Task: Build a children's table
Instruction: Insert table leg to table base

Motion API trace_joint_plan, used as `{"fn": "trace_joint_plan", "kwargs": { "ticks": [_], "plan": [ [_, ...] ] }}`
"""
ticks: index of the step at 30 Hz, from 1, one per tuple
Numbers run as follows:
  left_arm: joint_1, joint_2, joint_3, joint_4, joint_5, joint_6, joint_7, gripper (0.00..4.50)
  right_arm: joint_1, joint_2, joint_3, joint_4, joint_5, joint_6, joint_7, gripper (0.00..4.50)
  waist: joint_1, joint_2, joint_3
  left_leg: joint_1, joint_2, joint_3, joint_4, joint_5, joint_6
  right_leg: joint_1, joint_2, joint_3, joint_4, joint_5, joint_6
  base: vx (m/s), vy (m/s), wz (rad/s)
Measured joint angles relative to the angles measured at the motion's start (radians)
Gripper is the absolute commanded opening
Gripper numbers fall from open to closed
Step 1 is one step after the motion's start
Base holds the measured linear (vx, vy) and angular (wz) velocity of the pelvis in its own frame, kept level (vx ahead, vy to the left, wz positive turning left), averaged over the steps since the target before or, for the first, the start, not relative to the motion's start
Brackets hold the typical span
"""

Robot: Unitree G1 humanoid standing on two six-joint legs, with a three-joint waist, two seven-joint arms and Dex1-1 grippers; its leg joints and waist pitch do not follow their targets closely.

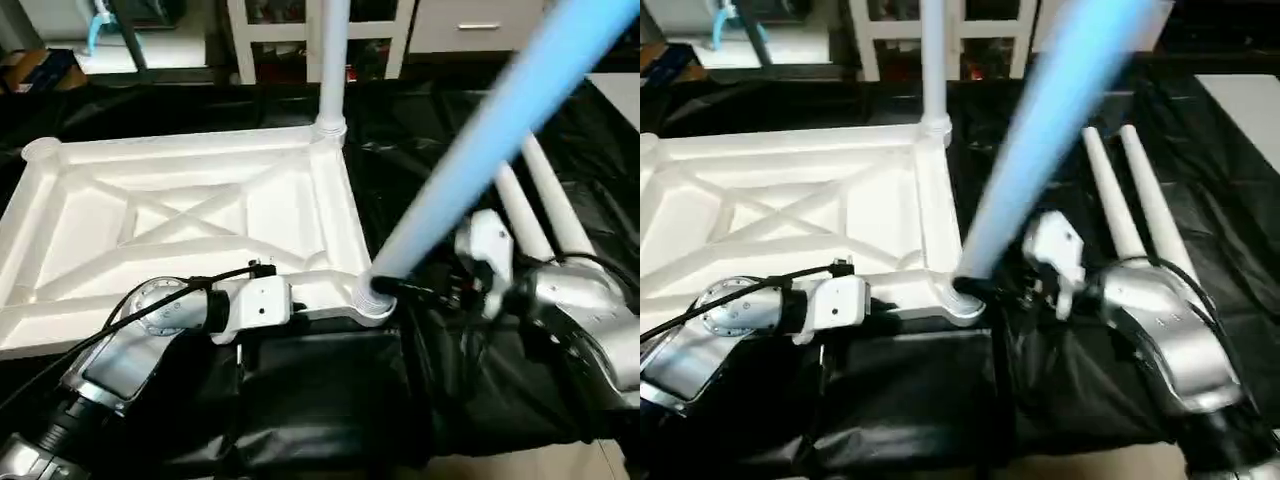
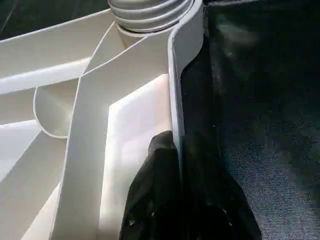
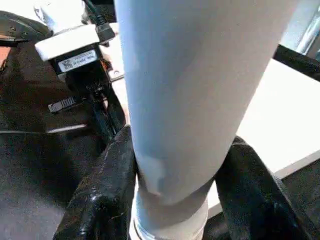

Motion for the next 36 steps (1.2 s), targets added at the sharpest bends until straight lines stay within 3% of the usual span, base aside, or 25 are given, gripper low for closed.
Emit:
{"fn": "trace_joint_plan", "kwargs": {
  "ticks": [8,13,25,36],
  "plan": [
    [0.014,0.011,0.016,0.001,0.008,0.006,0.011,0.02,-0.06,0.052,0.022,0.081,-0.02,-0.007,0.005,1.87,-0.015,-0.007,0.003,0.002,-0.004,-0.01,0.0,0.0,0.0,-0.004,0.0,-0.001,-0.003,-0.001,0.002,0.0,0.0,0.0],
    [0.016,0.013,0.025,0.001,0.011,0.011,0.015,0.02,-0.07,0.113,0.012,0.125,-0.019,-0.019,-0.031,1.87,-0.022,-0.008,0.006,0.001,-0.015,-0.03,0.0,0.0,0.0,-0.007,0.0,-0.002,-0.01,-0.004,0.002,0.0,0.0,0.0],
    [0.002,-0.003,0.025,0.011,0.031,0.022,0.023,0.02,-0.1,0.144,0.006,0.203,-0.016,-0.035,-0.057,1.87,-0.024,-0.01,0.013,0.002,-0.017,-0.031,-0.002,-0.001,0.002,-0.008,0.0,-0.002,-0.031,-0.004,0.001,0.0,0.0,0.0],
    [-0.003,-0.014,0.012,-0.001,0.033,0.02,0.02,0.02,-0.006,0.133,-0.045,0.138,0.004,-0.059,-0.063,1.87,-0.006,-0.009,0.012,0.004,-0.017,-0.03,-0.004,-0.002,0.002,-0.004,0.0,0.0,-0.033,-0.004,0.001,0.0,0.0,0.0]
  ]
}}
